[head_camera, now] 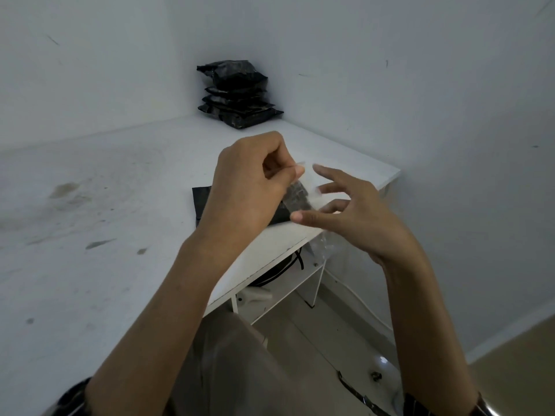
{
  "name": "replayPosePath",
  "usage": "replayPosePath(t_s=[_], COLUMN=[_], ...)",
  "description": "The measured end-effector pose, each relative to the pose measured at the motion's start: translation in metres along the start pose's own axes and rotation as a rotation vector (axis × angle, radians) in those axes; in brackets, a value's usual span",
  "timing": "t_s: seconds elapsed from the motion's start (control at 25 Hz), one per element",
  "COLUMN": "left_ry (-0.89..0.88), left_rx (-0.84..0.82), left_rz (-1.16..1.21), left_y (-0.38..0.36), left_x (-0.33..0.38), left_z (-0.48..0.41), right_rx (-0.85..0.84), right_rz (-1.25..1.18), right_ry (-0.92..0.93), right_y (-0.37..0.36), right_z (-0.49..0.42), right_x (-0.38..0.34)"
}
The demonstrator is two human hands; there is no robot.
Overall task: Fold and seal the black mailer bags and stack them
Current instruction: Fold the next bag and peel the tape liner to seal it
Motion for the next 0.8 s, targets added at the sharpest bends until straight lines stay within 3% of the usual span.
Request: replayPosePath(t_s=[0.12, 0.36, 0.52, 0.8], left_ry=[0.020, 0.165, 0.246, 0.553], left_rx=[-0.007, 0.115, 0.195, 0.345], left_rz=[0.037, 0.247, 0.327, 0.410], left_y=[0.005, 0.025, 0.024, 0.011], left_x=[-0.001, -0.021, -0.036, -0.101], left_z=[-0.004, -0.020, -0.024, -0.032], right_rx=[0.026, 0.062, 0.113, -0.038], right_rz=[0.050, -0.342, -0.476, -0.185], right_ry=[-0.024, 0.009, -0.017, -0.069], right_y=[-0.004, -0.012, -0.016, -0.009], right_z=[-0.003, -0.003, -0.022, -0.092], right_x=[0.014, 0.038, 0.037, 0.026])
Point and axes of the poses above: each hand's wrist, its own z-axis away from the middle knuckle, its own y-axis out of the back of the hand, x = y × z, the point moved 1 cm from there along -z, towards the middle knuckle, and after that the axes turned 4 degrees about y, right-handed, at the moved point
